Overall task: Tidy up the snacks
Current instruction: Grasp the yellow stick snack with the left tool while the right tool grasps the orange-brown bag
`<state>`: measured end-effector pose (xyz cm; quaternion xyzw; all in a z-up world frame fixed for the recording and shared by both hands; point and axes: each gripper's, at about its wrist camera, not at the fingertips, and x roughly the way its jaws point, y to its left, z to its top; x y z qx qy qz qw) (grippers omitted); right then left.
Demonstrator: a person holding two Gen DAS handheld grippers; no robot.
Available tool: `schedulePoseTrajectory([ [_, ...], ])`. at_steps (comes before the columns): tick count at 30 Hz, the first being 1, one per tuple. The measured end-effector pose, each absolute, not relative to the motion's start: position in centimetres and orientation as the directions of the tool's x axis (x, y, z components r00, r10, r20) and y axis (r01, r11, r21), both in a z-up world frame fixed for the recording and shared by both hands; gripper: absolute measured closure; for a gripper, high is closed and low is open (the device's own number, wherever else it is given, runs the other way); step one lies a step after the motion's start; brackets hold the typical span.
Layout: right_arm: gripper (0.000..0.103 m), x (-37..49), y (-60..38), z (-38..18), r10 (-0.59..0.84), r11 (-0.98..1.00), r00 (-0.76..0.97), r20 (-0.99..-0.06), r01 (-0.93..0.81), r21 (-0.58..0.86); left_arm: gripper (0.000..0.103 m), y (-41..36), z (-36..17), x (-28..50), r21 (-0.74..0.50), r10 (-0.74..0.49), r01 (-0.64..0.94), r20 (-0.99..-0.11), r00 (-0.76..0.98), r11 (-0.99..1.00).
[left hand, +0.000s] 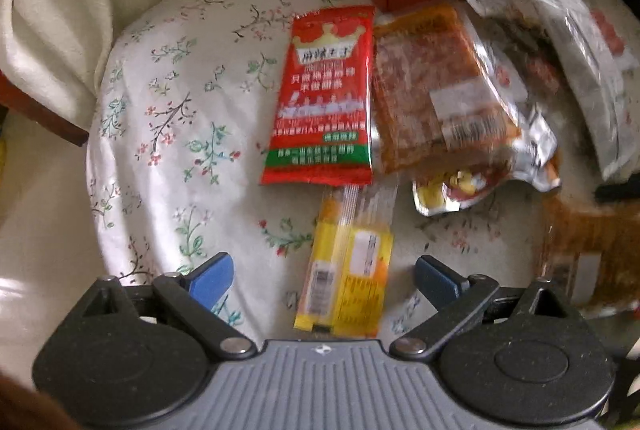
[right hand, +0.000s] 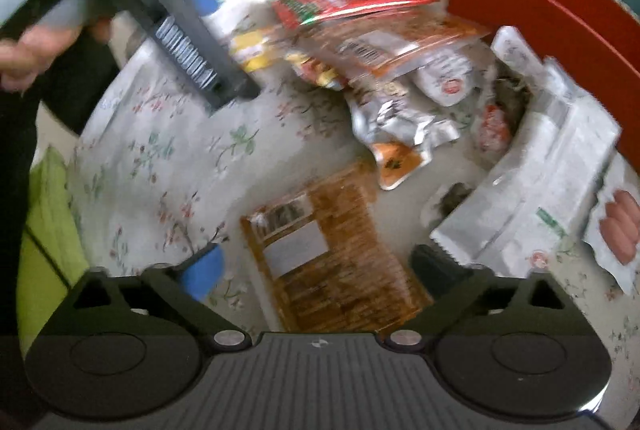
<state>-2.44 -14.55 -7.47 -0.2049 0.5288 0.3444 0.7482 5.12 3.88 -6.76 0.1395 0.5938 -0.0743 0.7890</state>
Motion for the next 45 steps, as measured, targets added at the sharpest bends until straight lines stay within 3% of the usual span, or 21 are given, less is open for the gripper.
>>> schedulePoseTrajectory([
  [6, 0.000, -1.6, -15.1, -7.2, 0.302, 0.695, 0.188, -0.935, -0.715, 0.080, 0.004, 4.1, -7.7, 5.8, 0.037, -0.029, 0.275, -0.972, 0.233, 0.961],
  [10, 0.012, -2.0, -15.2, -6.9, 0.230, 0.702, 0.236, -0.944, -0.712, -0.007, 0.004, 4.0, -7.8, 5.5, 0.036, -0.047, 0.311, -0.965, 0.256, 0.950],
  [17, 0.031, -1.2, -15.6, -6.5, 0.260, 0.760, 0.214, -0.942, -0.647, 0.063, 0.004, 2.8, -7.8, 5.9, 0.051, -0.047, 0.348, -0.962, 0.268, 0.936],
  [20, 0.038, -0.9, -16.3, -6.6, 0.285, 0.789, 0.197, -0.938, -0.603, 0.113, 0.023, 2.7, -7.1, 5.6, 0.034, -0.068, 0.358, -0.961, 0.268, 0.933],
  [22, 0.041, -0.8, -16.6, -6.6, 0.293, 0.802, 0.198, -0.935, -0.584, 0.128, 0.053, 2.7, -6.4, 4.9, 0.030, -0.082, 0.365, -0.954, 0.287, 0.930],
  [23, 0.049, -0.8, -16.6, -6.5, 0.294, 0.808, 0.206, -0.933, -0.576, 0.128, 0.060, 2.7, -6.1, 4.6, 0.041, -0.075, 0.363, -0.952, 0.297, 0.931],
  [24, 0.049, -0.7, -16.9, -6.5, 0.302, 0.816, 0.206, -0.931, -0.560, 0.141, 0.070, 2.9, -5.9, 4.4, 0.032, -0.081, 0.362, -0.952, 0.294, 0.932],
  [29, 0.050, -1.2, -16.6, -6.7, 0.312, 0.817, 0.212, -0.926, -0.558, 0.148, 0.075, 4.3, -5.7, 3.3, -0.004, -0.090, 0.305, -0.959, 0.269, 0.952],
  [33, 0.037, -1.9, -15.0, -6.8, 0.290, 0.789, 0.239, -0.927, -0.608, 0.090, 0.070, 4.9, -5.7, 2.8, -0.030, -0.102, 0.275, -0.962, 0.252, 0.961],
  [35, 0.022, -2.6, -14.1, -6.9, 0.259, 0.765, 0.268, -0.928, -0.644, 0.027, 0.066, 4.7, -5.9, 3.1, 0.014, -0.060, 0.265, -0.961, 0.271, 0.964],
  [37, 0.012, -3.2, -13.4, -7.4, 0.208, 0.742, 0.300, -0.931, -0.668, -0.049, 0.047, 4.4, -6.1, 3.4, 0.057, -0.021, 0.255, -0.956, 0.292, 0.965],
  [40, 0.010, -3.6, -12.8, -8.0, 0.202, 0.728, 0.311, -0.929, -0.682, -0.070, 0.020, 3.9, -6.8, 3.7, 0.132, 0.042, 0.265, -0.946, 0.321, 0.955],
  [41, 0.011, -3.6, -12.9, -8.0, 0.203, 0.730, 0.311, -0.929, -0.680, -0.068, 0.019, 3.8, -6.8, 3.8, 0.147, 0.053, 0.270, -0.943, 0.328, 0.951],
  [42, 0.012, -3.5, -13.1, -7.8, 0.206, 0.736, 0.306, -0.929, -0.675, -0.059, 0.021, 3.7, -6.9, 3.8, 0.146, 0.048, 0.278, -0.943, 0.330, 0.949],
  [44, 0.028, -3.2, -13.8, -7.2, 0.209, 0.759, 0.310, -0.928, -0.650, -0.046, 0.043, 3.9, -6.6, 3.8, 0.094, -0.005, 0.292, -0.948, 0.319, 0.952],
  [45, 0.032, -2.9, -14.2, -6.9, 0.219, 0.775, 0.298, -0.929, -0.632, -0.020, 0.065, 4.0, -6.4, 3.5, 0.051, -0.047, 0.303, -0.950, 0.307, 0.952],
])
